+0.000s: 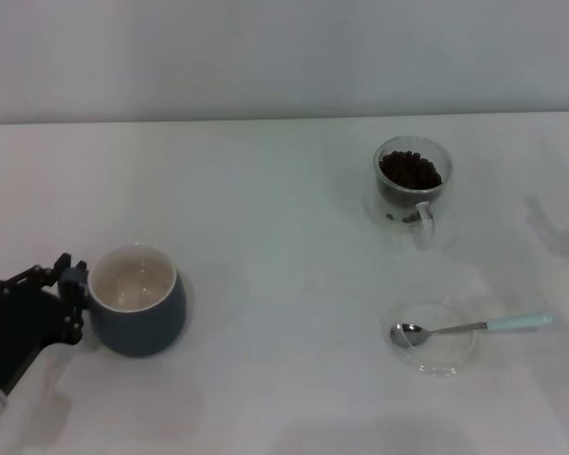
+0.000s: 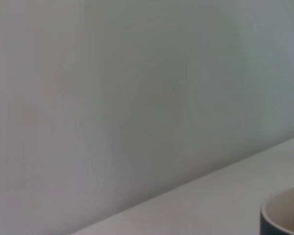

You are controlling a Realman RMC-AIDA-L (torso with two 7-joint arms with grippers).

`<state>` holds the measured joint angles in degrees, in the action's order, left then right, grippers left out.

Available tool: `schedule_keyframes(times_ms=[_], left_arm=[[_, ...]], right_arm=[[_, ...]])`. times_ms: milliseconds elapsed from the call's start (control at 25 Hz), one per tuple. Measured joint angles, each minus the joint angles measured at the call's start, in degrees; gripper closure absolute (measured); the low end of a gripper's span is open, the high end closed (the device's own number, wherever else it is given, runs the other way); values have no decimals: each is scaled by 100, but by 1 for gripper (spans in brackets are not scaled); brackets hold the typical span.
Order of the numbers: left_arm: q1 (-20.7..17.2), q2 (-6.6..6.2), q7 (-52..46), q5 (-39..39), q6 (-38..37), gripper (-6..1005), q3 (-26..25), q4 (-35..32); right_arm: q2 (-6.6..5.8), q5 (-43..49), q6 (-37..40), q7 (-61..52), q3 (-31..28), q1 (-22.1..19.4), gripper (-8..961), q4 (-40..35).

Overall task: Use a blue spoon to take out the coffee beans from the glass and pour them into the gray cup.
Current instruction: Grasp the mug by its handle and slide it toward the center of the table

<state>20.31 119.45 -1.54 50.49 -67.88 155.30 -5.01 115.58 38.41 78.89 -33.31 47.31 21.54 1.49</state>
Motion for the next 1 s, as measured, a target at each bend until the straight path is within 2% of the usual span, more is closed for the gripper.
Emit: schedule_keyframes(times_ms=[200, 480, 1000], left_arm=[[91, 3, 12, -4, 127, 872, 3, -176], [163, 9, 274, -259, 325, 873, 11, -477], [561, 35, 375, -749, 1026, 875, 9, -1000]], right_arm=[[0, 0, -2, 0, 17, 0, 82, 0], [-3, 0, 13, 0, 26, -11, 82, 0], [-22, -1, 34, 43, 24, -66, 83, 1]])
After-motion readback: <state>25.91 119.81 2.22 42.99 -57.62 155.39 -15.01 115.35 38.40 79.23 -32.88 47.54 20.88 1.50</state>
